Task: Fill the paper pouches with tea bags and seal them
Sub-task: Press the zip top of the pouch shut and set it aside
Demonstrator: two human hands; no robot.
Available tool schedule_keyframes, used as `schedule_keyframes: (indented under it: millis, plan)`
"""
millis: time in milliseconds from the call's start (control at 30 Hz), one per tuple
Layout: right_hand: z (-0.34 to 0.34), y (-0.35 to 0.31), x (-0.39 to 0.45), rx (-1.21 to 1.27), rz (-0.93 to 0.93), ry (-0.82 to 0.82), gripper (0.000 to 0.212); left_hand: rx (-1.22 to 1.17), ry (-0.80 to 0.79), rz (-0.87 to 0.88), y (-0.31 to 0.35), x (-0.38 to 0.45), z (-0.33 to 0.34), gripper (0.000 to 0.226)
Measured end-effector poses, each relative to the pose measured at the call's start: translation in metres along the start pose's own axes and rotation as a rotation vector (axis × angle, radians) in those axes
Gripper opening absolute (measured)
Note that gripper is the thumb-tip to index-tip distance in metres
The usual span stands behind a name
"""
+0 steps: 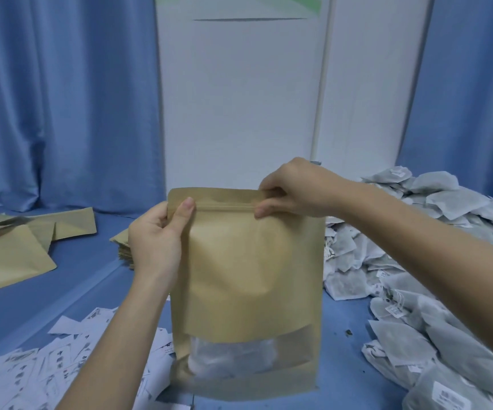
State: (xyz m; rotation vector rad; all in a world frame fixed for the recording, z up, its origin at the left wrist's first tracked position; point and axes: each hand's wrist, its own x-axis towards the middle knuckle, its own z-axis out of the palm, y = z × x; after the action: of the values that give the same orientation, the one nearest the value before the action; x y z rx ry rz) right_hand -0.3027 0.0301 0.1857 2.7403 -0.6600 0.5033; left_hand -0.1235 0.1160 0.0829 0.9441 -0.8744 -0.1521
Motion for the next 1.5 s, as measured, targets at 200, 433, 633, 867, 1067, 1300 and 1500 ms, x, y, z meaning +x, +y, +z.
schedule_keyframes:
  millis: [200,433,633,867,1067,1300,1500]
  plan:
    - [0.002,0.015,-0.007,0.084,0.005,0.070,0.049,-0.068,0.011,-0.043,-0.004,0.007,-0.010,0.032]
    - [0.009,0.034,-0.021,0.140,0.060,0.111,0.056,-0.093,0.010,-0.053,-0.007,0.010,-0.013,0.025]
    - [0.021,0.042,-0.028,0.185,0.175,0.227,0.048,-0.121,-0.002,-0.103,-0.011,0.011,-0.016,0.019]
    - [0.051,0.039,-0.025,0.464,0.342,0.577,0.032,-0.082,-0.384,-0.321,-0.033,0.007,-0.038,0.047]
    - [0.116,0.033,-0.054,1.339,0.524,0.256,0.054,-0.074,-0.241,-0.465,-0.057,-0.012,-0.047,0.052]
    - [0.170,0.003,-0.071,1.548,0.545,0.154,0.042,-0.172,-0.294,-0.620,-0.039,0.007,-0.047,0.033]
    - [0.186,-0.030,-0.041,1.913,0.664,0.083,0.026,-0.459,-0.439,-0.862,-0.042,-0.008,-0.101,0.054]
